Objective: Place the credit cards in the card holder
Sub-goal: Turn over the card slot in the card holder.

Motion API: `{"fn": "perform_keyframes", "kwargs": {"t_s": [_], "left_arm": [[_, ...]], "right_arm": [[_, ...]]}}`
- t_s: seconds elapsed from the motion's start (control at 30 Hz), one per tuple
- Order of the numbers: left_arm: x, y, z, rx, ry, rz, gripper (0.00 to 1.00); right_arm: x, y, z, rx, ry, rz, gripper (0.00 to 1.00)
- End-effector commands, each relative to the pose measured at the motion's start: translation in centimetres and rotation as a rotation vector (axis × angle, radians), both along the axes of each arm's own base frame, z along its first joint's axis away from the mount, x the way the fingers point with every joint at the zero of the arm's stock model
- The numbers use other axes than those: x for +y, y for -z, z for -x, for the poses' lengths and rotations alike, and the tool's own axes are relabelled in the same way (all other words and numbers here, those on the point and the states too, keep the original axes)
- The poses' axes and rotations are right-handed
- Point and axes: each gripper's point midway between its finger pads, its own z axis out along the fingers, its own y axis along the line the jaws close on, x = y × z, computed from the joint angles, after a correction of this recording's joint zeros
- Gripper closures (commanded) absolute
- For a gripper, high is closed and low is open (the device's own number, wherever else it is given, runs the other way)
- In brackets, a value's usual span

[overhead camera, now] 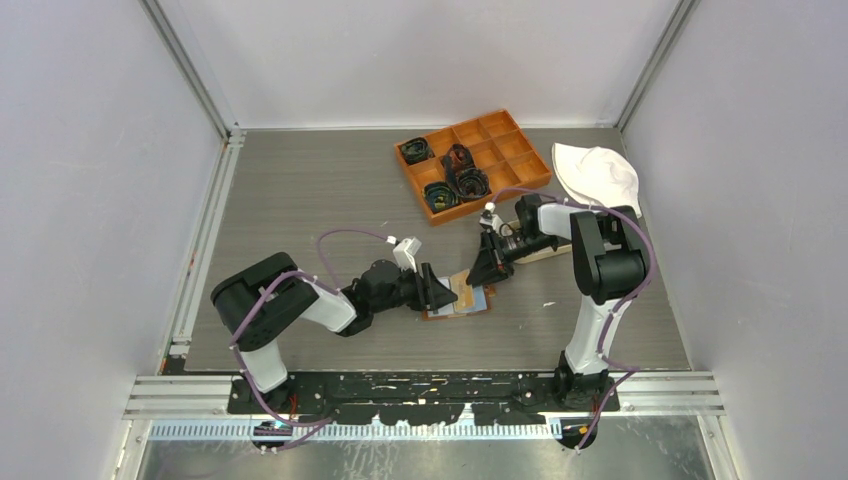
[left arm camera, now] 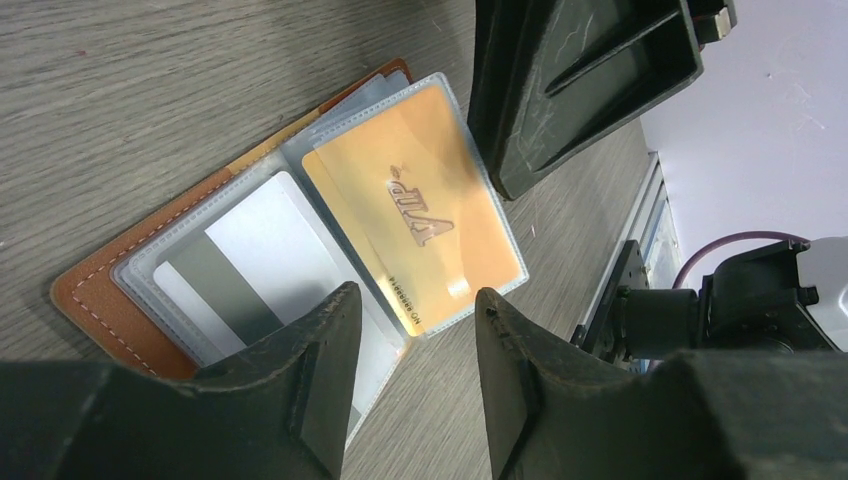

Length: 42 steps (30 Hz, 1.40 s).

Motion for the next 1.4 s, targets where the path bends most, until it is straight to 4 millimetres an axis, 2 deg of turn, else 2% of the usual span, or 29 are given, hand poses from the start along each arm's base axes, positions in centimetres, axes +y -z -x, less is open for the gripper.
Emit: {"fn": "perform_keyframes", "kwargs": {"t_s": [0.0, 0.27, 0.67, 0.87, 1.2, 1.37], "left_arm": [[-0.5, -1.9, -0.5, -0.058, 0.006, 0.039, 0.52], [-0.2, -2.3, -0.2, -0.068, 0.019, 0.046, 0.45], [0.7, -3.3, 0.5, -0.095, 0.024, 0.06, 0.33], [0.8, -3.5, 0.6, -0.095, 0.024, 0.058, 0.31], [1.8, -2.6, 0.3, -0.054, -0.023, -0.014, 0.28], [2.7, -2.1, 0.1, -0.027, -0.058, -0.078, 0.31]], "right_arm": [[0.9, -2.3, -0.5, -0.002, 0.0, -0.121, 0.71], [1.4, -2.5, -0.6, 0.009, 0.006, -0.158, 0.69], [3.0, -1.8, 0.1, 0.042, -0.028, -0.175, 0.67], [3.8, -1.4, 0.3, 0.067, -0.038, -0.172, 0.67], [4.3, -0.9, 0.5, 0.082, -0.051, -0.162, 0.62], [4.2, -0.5, 0.4, 0.073, -0.049, -0.137, 0.62]]}}
